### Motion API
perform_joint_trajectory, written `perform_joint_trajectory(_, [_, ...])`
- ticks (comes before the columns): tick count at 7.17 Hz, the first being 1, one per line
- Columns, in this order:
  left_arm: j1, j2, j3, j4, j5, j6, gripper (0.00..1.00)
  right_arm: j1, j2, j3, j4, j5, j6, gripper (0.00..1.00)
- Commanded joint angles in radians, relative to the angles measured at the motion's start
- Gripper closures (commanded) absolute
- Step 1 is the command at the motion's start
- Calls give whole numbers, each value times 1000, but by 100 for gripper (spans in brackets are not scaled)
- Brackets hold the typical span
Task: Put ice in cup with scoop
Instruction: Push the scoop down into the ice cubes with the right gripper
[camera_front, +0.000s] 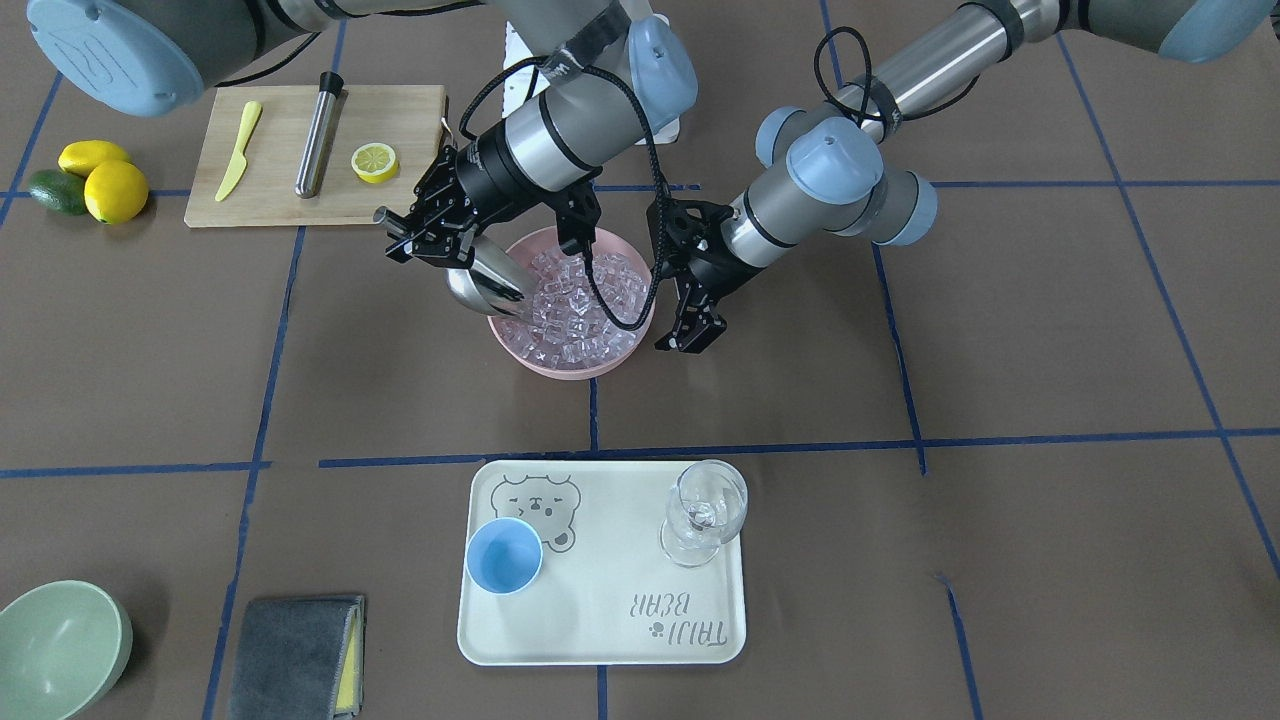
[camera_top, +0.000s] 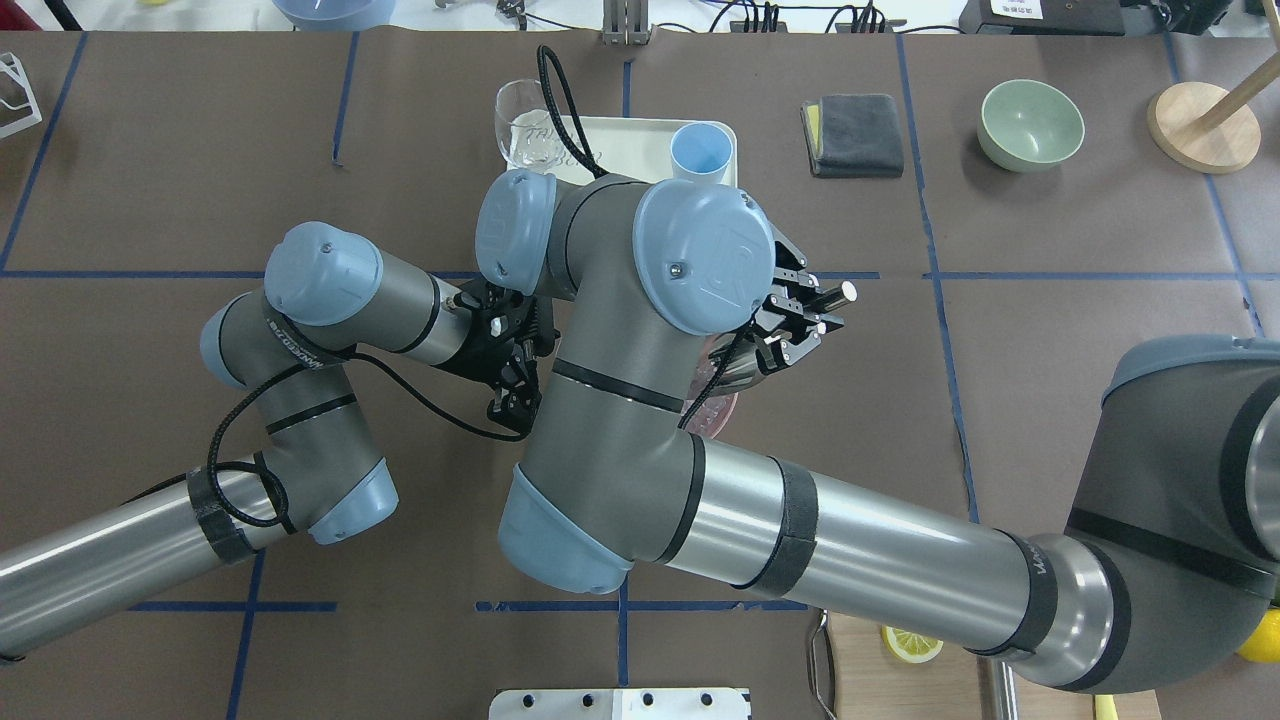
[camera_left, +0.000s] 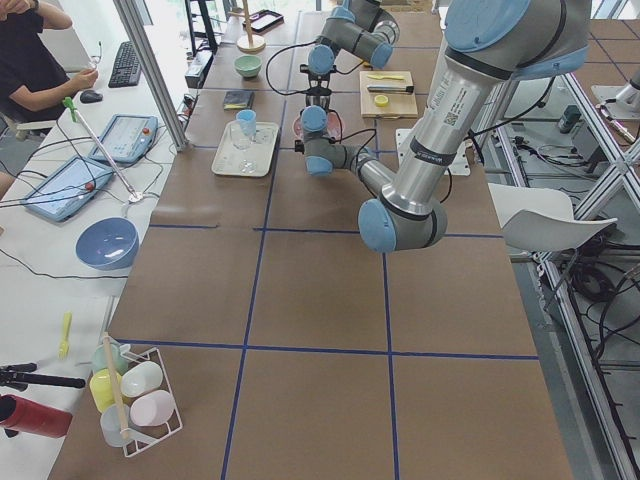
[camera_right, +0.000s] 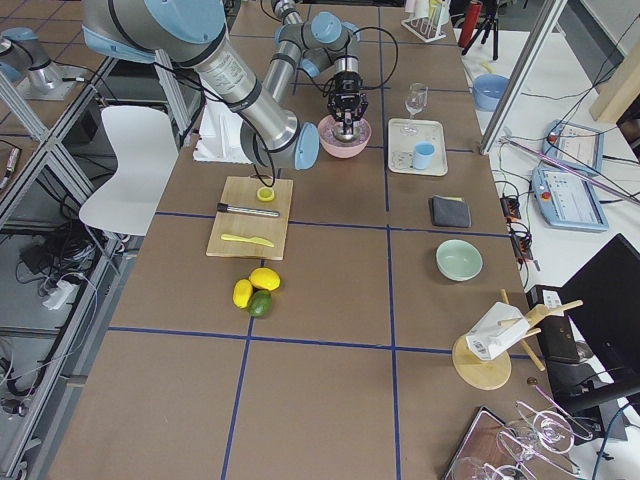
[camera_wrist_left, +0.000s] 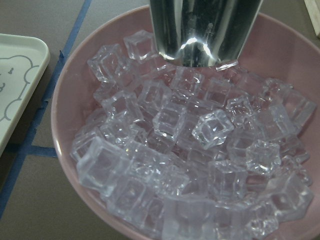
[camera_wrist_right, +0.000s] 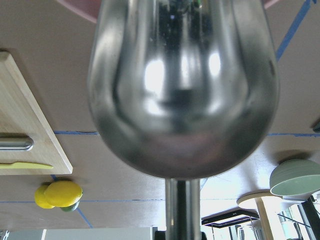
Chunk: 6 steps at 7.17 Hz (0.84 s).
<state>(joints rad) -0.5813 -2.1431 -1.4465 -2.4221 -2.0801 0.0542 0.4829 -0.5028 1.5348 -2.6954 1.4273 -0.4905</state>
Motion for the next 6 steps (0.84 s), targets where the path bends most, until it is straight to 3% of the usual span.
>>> perform_joint_trajectory(1, [-2, -1, 0, 0, 0, -1, 1, -9, 18, -42, 12, -10, -5, 100])
perform_joint_trajectory(6, [-6, -1, 0, 0, 0, 1, 1, -7, -3, -67, 124, -11, -53, 100])
